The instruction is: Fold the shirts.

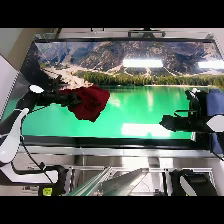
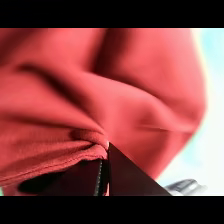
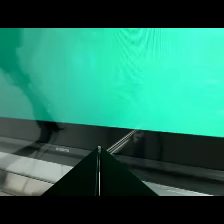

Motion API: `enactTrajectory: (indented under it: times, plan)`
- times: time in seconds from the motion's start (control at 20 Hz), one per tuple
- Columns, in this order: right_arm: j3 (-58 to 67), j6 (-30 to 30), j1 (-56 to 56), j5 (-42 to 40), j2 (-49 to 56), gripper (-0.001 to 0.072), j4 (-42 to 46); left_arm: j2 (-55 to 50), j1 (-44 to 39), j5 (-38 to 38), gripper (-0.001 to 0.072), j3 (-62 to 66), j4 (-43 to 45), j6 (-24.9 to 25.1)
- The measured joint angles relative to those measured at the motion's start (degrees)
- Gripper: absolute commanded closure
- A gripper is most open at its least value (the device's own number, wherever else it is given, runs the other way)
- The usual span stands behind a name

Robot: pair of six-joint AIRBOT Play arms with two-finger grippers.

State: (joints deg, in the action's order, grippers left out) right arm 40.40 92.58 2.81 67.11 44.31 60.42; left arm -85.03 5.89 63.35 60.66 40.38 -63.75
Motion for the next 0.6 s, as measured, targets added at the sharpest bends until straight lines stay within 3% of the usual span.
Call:
enactTrajectory:
  times: [0.1,0.15,0.25,0.45,0.6]
  plan:
    - [0.0,-4.5,0.0,-1.8,1.3,0.0379,-1.8,2.8,-2.4,0.0,0.071,0.0,-1.1,0.9]
    - [0.0,-7.7,0.0,-3.3,2.5,0.0378,-4.2,4.1,-3.4,0.0,0.071,0.0,-1.2,1.1]
    - [0.3,-15.5,0.5,-7.1,6.6,0.031,-12.3,6.7,-5.0,0.4,0.071,0.0,-0.5,1.5]
    - [4.8,-34.7,5.6,-11.9,22.8,0.0315,-33.8,10.0,-4.9,0.5,0.0708,0.0,1.0,1.7]
    - [11.8,-42.7,12.0,-13.1,36.7,0.0316,-42.1,10.8,-2.7,2.3,0.0691,0.0,1.1,1.8]
